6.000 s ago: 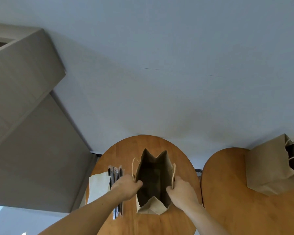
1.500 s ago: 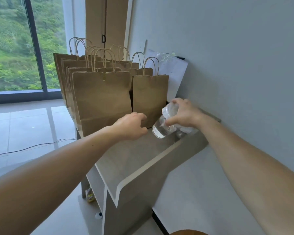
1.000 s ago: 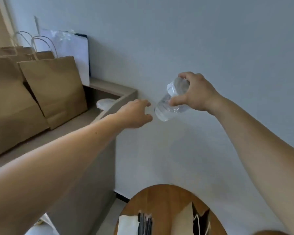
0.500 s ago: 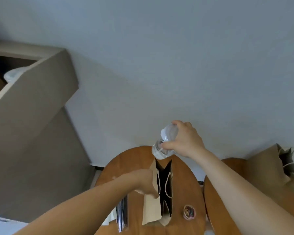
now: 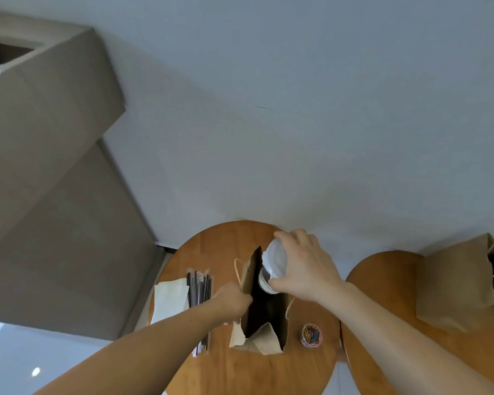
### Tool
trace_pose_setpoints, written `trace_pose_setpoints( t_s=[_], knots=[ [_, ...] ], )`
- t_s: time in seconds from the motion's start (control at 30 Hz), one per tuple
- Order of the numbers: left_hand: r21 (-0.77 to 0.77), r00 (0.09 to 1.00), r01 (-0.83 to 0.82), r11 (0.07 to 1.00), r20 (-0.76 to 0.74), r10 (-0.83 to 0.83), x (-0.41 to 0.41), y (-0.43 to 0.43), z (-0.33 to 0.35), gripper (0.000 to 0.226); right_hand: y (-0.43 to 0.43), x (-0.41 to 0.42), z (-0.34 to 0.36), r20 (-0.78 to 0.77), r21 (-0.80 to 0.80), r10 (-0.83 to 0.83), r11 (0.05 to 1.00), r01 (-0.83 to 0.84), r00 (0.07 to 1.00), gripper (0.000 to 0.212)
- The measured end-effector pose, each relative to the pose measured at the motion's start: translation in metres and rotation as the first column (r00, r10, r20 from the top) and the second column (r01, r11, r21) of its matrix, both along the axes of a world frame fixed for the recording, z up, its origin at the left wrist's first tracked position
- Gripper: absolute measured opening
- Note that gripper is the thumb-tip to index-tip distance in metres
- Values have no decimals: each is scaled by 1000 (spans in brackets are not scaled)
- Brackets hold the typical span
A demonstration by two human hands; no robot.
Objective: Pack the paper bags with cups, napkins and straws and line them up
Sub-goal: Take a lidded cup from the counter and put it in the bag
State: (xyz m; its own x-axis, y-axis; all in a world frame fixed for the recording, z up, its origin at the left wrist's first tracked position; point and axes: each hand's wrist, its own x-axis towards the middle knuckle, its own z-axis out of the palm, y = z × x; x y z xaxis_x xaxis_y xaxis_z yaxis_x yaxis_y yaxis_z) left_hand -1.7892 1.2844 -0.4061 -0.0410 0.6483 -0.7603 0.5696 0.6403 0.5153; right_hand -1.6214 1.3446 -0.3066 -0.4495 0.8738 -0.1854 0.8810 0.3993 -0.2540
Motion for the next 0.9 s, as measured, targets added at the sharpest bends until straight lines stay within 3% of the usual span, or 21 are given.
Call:
trace_pose_setpoints(
  t_s=[0.13, 0.23, 0.53, 0.7, 0.9],
  knots=[
    [-8, 1000, -28, 1000, -7, 28, -2, 0, 1, 32, -10, -6, -21, 155, 4, 322, 945, -326, 934, 94],
    [-17, 999, -52, 999, 0, 52, -3, -2, 7, 32, -16, -15, -46, 252, -58, 399, 916, -397, 882, 93],
    [10, 994, -90, 996, 57, 90, -8, -18, 2, 30, -16, -42, -138, 361, -302, 197, 949, -86, 911, 87],
    [-19, 983, -166, 986, 72, 167, -16, -26, -1, 27, -20, -46, -179, 356, -287, 132, 958, -27, 925, 84],
    [9, 992, -98, 995, 80, 97, -19, -28, -7, 27, -31, -45, -203, 311, -291, 87, 957, 8, 946, 70]
  ],
)
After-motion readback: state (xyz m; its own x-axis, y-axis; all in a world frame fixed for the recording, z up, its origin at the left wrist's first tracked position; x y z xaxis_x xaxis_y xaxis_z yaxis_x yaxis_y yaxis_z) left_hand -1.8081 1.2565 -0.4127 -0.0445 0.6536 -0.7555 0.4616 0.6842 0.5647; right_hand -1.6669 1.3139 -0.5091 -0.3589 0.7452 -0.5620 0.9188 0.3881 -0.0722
